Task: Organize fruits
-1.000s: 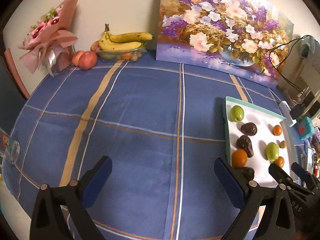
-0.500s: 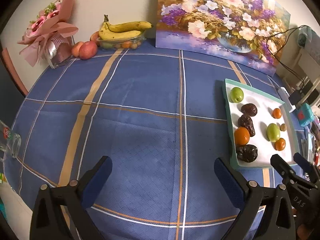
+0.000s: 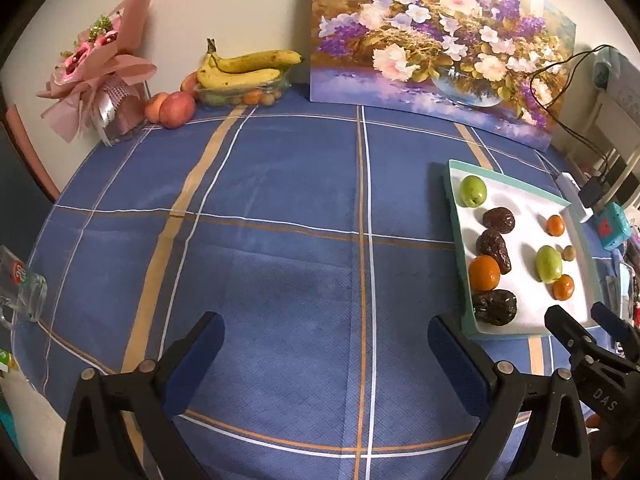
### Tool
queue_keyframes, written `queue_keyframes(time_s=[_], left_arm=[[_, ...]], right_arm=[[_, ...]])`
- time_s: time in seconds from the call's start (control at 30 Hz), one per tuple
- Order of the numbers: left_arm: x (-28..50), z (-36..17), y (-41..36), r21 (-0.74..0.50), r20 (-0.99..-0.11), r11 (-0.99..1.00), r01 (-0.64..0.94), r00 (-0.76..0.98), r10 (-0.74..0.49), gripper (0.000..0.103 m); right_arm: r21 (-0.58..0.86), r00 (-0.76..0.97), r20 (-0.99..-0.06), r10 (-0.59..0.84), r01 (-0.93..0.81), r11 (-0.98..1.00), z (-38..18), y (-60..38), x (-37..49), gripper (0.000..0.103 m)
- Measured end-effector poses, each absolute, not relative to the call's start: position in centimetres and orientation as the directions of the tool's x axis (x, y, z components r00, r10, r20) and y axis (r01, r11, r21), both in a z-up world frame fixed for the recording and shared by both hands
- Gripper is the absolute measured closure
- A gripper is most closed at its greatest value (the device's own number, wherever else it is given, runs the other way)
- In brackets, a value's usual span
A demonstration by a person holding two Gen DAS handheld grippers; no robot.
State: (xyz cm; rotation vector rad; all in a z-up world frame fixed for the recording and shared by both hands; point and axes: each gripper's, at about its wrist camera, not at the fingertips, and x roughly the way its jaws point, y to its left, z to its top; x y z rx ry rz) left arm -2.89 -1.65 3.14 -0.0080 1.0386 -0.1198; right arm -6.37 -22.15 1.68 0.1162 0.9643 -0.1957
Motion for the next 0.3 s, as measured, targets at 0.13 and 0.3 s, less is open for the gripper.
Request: queue_keyframes(time_s=[0.13, 0.3], left_arm=[[-2.87, 3.06, -1.55, -0.068, -0.859, 0.993, 0.093, 0.5, -0.105, 0.0], [-2.94, 3.11, -1.57, -0.067, -0.858, 0.994, 0.09, 0.503, -0.104, 0.0]], right_arm=[[0.01, 0.553, -0.826, -0.113, 0.215, 0.977, 1.7, -22.07, -6.36, 0.007], [0.009, 0.553, -0.825, -0.113, 0.213, 0.977, 1.68, -22.02, -6.44, 0.007]])
